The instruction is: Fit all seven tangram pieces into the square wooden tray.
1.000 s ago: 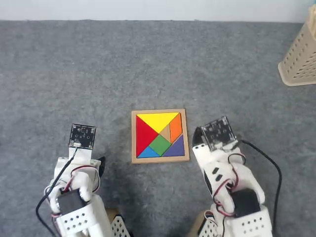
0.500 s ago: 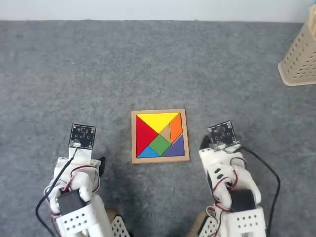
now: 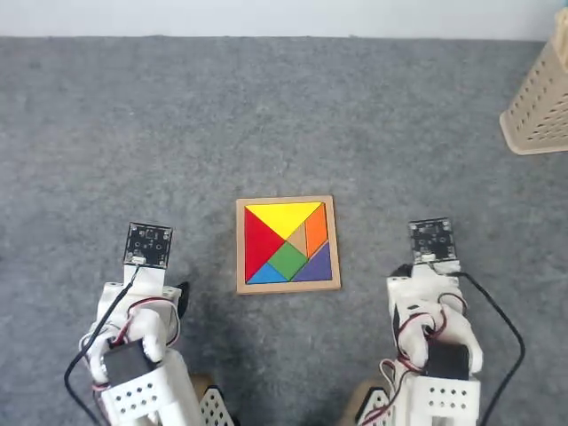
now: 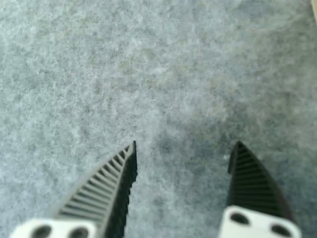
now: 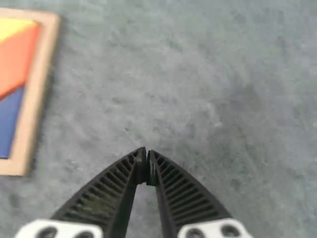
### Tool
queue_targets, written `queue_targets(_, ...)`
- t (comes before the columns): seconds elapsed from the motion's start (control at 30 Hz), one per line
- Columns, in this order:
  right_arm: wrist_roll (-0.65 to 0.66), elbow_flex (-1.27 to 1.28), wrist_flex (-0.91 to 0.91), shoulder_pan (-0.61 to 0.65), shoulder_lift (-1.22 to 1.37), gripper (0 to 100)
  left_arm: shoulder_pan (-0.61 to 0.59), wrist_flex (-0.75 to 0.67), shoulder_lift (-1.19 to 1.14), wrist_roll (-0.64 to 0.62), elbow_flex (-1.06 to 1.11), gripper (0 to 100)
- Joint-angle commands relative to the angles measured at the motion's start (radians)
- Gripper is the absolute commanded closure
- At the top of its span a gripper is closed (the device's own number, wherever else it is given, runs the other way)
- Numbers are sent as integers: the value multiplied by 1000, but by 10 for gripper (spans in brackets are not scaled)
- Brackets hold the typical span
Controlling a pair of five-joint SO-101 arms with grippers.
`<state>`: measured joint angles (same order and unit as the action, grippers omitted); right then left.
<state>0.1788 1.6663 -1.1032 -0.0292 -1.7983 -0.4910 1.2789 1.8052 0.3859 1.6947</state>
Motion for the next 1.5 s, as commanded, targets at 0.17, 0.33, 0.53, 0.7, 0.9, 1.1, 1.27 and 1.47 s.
queue_targets(0.17, -9, 17, -206, 38, -16, 990, -5, 3, 15, 9, -8, 720)
queue_targets(0.33, -9, 17, -205, 36, -16, 990, -5, 3, 15, 9, -8, 720)
queue_targets(0.53, -9, 17, -206, 36, -16, 990, -5, 3, 15, 9, -8, 720)
queue_targets(0.7, -9, 17, -206, 38, -16, 990, -5, 3, 15, 9, -8, 720)
queue_targets(0.9, -9, 17, -206, 38, -16, 990, -5, 3, 15, 9, -8, 720)
queue_targets(1.1, -9, 17, -206, 38, -16, 990, -5, 3, 15, 9, -8, 720)
queue_targets(1.27, -9, 17, -206, 38, -16, 990, -5, 3, 15, 9, -8, 720)
queue_targets(1.47, -9, 17, -206, 38, -16, 990, -5, 3, 15, 9, -8, 720)
